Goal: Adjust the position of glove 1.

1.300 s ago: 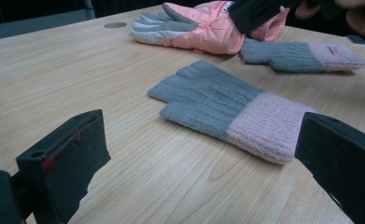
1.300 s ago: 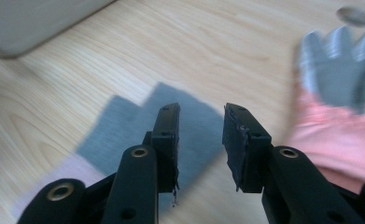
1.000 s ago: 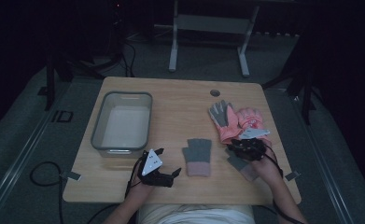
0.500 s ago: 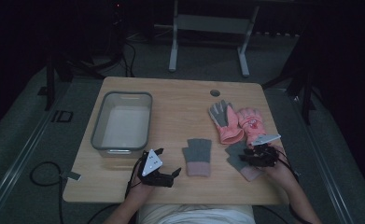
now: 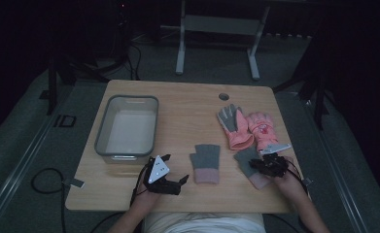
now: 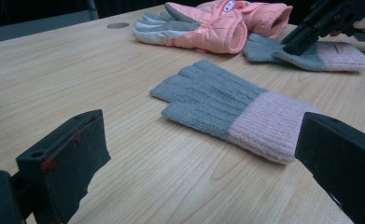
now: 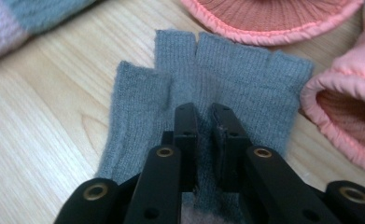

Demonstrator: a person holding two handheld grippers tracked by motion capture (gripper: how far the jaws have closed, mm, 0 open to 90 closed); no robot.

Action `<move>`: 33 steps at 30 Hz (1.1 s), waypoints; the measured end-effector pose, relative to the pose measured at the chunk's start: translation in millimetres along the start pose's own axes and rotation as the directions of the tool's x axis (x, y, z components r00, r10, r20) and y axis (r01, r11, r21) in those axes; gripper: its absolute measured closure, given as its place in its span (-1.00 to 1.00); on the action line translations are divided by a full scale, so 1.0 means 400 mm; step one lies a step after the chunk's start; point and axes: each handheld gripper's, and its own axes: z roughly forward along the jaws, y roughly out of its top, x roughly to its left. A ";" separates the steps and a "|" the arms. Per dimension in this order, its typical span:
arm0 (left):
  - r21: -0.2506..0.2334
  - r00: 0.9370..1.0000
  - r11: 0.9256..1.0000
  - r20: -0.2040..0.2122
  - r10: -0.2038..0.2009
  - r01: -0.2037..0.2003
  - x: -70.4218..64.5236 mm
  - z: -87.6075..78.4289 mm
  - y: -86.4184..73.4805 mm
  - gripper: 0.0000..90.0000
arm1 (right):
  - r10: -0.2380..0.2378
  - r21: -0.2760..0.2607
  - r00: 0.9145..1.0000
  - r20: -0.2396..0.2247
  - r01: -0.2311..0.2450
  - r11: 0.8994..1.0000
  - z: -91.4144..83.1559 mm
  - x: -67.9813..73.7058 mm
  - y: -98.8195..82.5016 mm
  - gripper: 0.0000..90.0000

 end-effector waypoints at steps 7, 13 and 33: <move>-0.005 1.000 1.000 -0.006 0.004 -0.004 -0.001 -0.001 0.000 -0.96 | 0.029 -0.007 0.997 0.071 -0.028 1.000 -0.027 0.050 0.007 0.90; -0.005 1.000 1.000 -0.006 0.002 -0.002 0.000 -0.001 0.000 -0.96 | 0.124 -0.128 0.984 0.127 -0.108 0.986 -0.120 0.117 0.058 0.90; -0.001 1.000 1.000 0.000 0.008 -0.008 -0.001 -0.001 0.000 -0.96 | 0.397 -0.223 0.878 0.266 -0.344 0.912 -0.103 0.187 0.065 0.90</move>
